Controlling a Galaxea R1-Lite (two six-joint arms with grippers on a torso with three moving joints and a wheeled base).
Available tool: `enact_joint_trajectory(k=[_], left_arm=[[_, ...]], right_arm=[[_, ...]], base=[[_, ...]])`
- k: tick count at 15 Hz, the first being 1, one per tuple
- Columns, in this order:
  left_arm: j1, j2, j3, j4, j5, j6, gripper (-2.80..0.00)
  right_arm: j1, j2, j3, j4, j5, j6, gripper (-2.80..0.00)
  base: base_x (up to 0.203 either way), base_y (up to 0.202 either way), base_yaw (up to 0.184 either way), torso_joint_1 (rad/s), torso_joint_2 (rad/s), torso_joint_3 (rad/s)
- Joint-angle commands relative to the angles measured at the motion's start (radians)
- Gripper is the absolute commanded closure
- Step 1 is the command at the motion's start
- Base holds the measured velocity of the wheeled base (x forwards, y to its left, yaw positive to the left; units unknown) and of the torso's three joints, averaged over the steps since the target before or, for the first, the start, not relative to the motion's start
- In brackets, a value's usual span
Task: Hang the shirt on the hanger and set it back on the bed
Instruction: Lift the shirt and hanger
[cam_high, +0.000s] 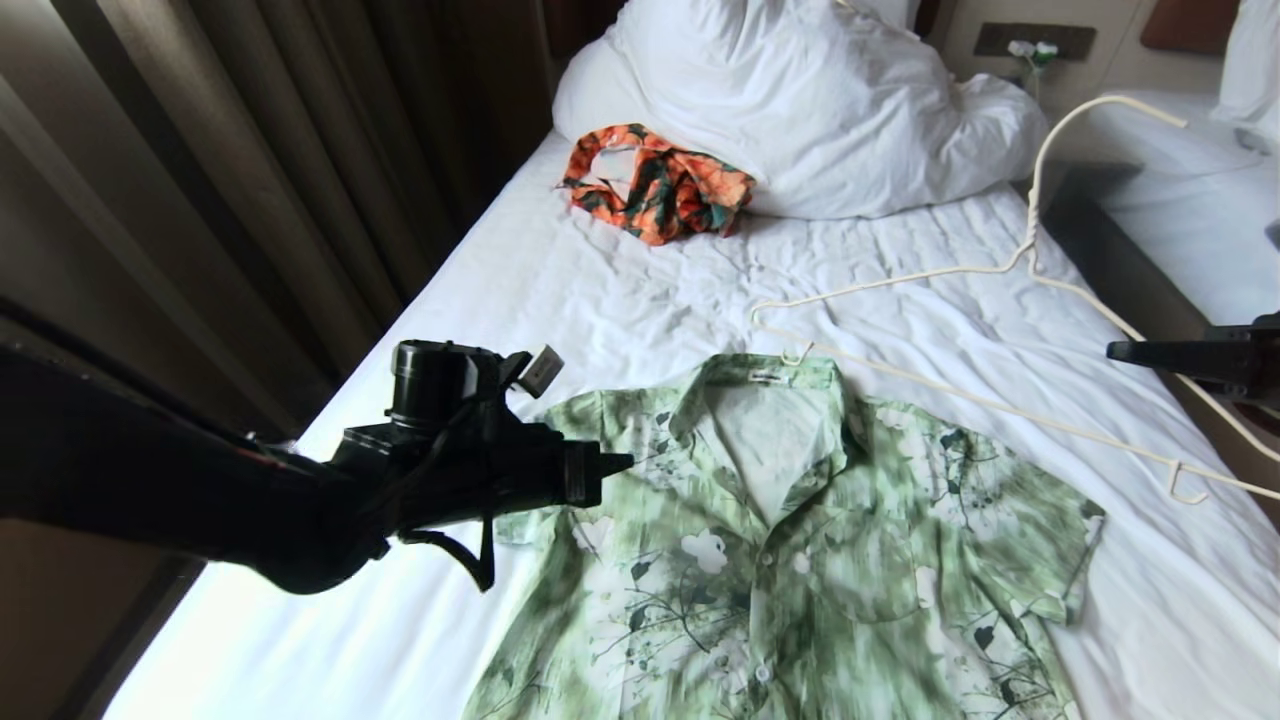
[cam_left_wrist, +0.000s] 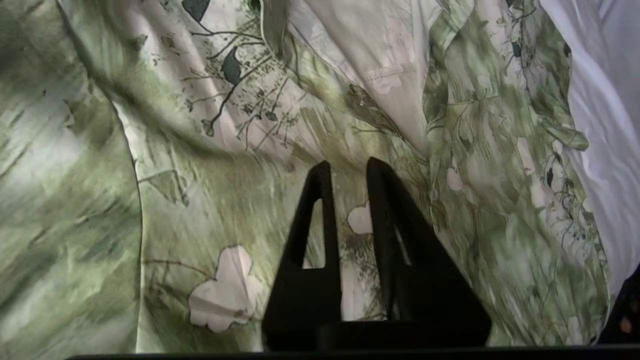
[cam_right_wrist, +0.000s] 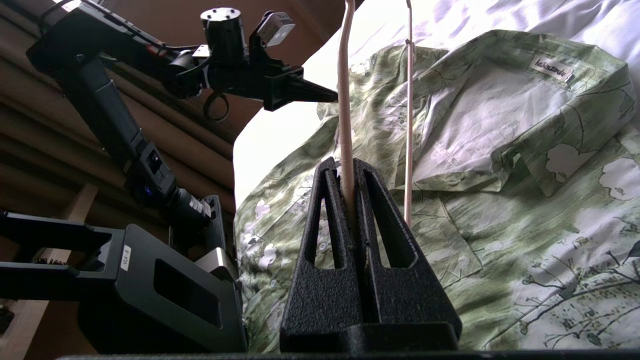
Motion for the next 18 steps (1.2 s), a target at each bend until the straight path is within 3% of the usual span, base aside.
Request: enact_joint_trajectory(k=[1,8,18], left_arm=[[0.000,0.095,-0.062,-0.005,0.000,-0.001,-2.80],[0.006,0.247,-0.265,-0.003,0.038,0.000,-2.80],[-0.037,0.394,-0.427,-0.005,0.107,-0.006,-2.80]], right_arm=[[0.001,0.008,0.000,0.002,0.008,-0.003,0.00],[0.002,0.010,-0.014,0.000,0.008,-0.003,0.00],[0.001,0.011,-0.023,0.000,0.008,-0.004,0.00]], base=[[0.000,0.000,0.000,0.000,0.00,0.000],[0.000,0.000,0.000,0.000,0.00,0.000],[0.000,0.000,0.000,0.000,0.00,0.000]])
